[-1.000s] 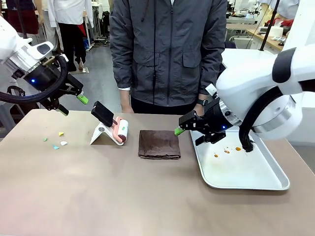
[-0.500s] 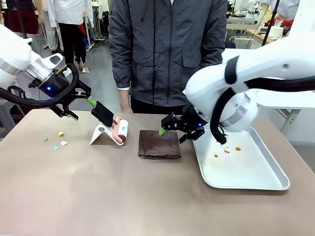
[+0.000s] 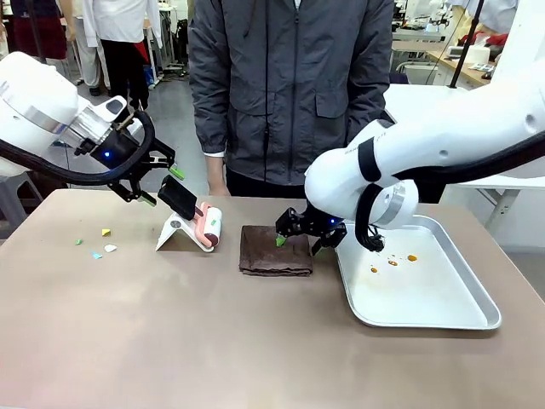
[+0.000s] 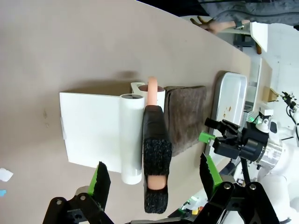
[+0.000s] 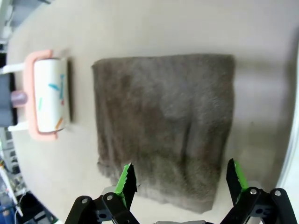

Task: Clean the surface of the table.
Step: Hold the Lint Roller with your left hand and the towel with your right hand, then if a person points to the right, clean the right side of the table with your right hand, and if they point to the left, clean the left side with your left hand.

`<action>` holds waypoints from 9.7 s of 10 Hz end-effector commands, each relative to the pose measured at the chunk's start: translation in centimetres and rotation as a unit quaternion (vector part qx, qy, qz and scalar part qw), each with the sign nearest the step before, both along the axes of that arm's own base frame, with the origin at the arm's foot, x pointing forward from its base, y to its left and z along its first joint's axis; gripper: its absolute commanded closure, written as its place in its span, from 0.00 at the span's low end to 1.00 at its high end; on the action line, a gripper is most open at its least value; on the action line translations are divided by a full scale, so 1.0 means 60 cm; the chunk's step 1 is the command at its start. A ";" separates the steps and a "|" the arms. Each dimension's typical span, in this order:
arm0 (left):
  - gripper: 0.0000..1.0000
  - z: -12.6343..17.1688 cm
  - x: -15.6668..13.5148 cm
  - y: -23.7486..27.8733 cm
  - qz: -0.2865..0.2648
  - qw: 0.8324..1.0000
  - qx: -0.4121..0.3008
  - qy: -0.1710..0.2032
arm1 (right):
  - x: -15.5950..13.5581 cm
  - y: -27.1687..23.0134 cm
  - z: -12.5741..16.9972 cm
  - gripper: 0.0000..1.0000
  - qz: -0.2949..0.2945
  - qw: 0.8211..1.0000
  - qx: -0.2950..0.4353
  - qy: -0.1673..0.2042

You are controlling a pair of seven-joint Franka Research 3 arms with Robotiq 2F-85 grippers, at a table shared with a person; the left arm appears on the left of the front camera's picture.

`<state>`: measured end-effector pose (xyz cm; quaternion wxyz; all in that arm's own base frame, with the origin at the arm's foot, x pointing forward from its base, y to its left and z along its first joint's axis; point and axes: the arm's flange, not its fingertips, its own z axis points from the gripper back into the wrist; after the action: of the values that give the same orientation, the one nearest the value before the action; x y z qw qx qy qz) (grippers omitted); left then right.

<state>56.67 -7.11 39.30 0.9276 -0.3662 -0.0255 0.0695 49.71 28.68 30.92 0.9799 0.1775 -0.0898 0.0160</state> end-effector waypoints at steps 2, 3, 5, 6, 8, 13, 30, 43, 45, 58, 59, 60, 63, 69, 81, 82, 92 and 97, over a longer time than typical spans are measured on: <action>0.00 -0.003 0.010 0.001 -0.014 1.000 -0.009 -0.003 | 0.025 0.046 0.017 0.00 -0.034 0.997 -0.063 0.000; 0.00 -0.002 0.011 -0.004 -0.017 1.000 -0.011 -0.002 | 0.029 0.052 0.014 0.00 -0.043 0.996 -0.081 0.003; 0.00 -0.002 0.012 -0.007 -0.018 1.000 -0.012 -0.001 | 0.037 0.067 0.003 0.00 -0.062 0.993 -0.098 0.006; 0.00 -0.003 0.014 -0.009 -0.020 1.000 -0.013 0.001 | 0.043 0.073 -0.002 0.00 -0.070 0.992 -0.107 0.003; 0.00 -0.004 0.015 -0.009 -0.023 1.000 -0.015 0.001 | 0.047 0.078 -0.006 0.00 -0.082 0.990 -0.113 0.004; 0.00 -0.007 0.017 -0.009 -0.029 0.999 -0.015 0.004 | 0.049 0.088 -0.018 0.00 -0.086 0.986 -0.142 0.013; 1.00 0.001 0.010 -0.008 -0.027 0.998 -0.039 -0.029 | 0.043 0.055 -0.020 1.00 -0.098 0.990 -0.097 0.037; 0.80 0.128 -0.297 0.239 -0.171 0.925 -0.243 -0.235 | -0.216 -0.258 0.119 1.00 0.039 0.844 0.528 0.082; 0.80 0.100 -0.379 0.291 -0.109 0.914 -0.260 -0.292 | -0.278 -0.327 0.132 1.00 -0.008 0.843 0.537 0.026; 0.80 0.021 -0.441 0.631 0.017 0.951 -0.236 -0.200 | -0.435 -0.648 0.053 1.00 -0.213 0.778 0.577 -0.127; 0.80 0.034 -0.468 0.632 0.004 0.961 -0.211 -0.182 | -0.328 -0.782 0.094 1.00 -0.221 0.779 0.581 -0.083; 0.80 0.034 -0.468 0.632 0.004 0.961 -0.211 -0.182 | -0.328 -0.782 0.094 1.00 -0.221 0.779 0.581 -0.083; 0.80 0.034 -0.468 0.632 0.004 0.961 -0.211 -0.182 | -0.328 -0.782 0.094 1.00 -0.221 0.779 0.581 -0.083; 0.80 0.034 -0.468 0.632 0.004 0.961 -0.211 -0.182 | -0.328 -0.782 0.094 1.00 -0.221 0.779 0.581 -0.083; 0.80 0.034 -0.468 0.632 0.004 0.961 -0.211 -0.182 | -0.328 -0.782 0.094 1.00 -0.221 0.779 0.581 -0.083; 0.80 0.034 -0.468 0.632 0.004 0.961 -0.211 -0.182 | -0.328 -0.782 0.094 1.00 -0.221 0.779 0.581 -0.083; 0.78 -0.024 -0.373 0.548 0.069 0.989 -0.080 -0.105 | -0.328 -0.782 0.094 1.00 -0.221 0.779 0.581 -0.083; 0.78 -0.037 -0.331 0.516 0.117 0.987 -0.044 -0.103 | -0.328 -0.782 0.094 1.00 -0.221 0.779 0.581 -0.083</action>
<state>36.57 24.90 36.97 0.8905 -0.4097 -0.1572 0.1205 29.98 -18.49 35.77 0.6579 0.6833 -0.2084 -0.2385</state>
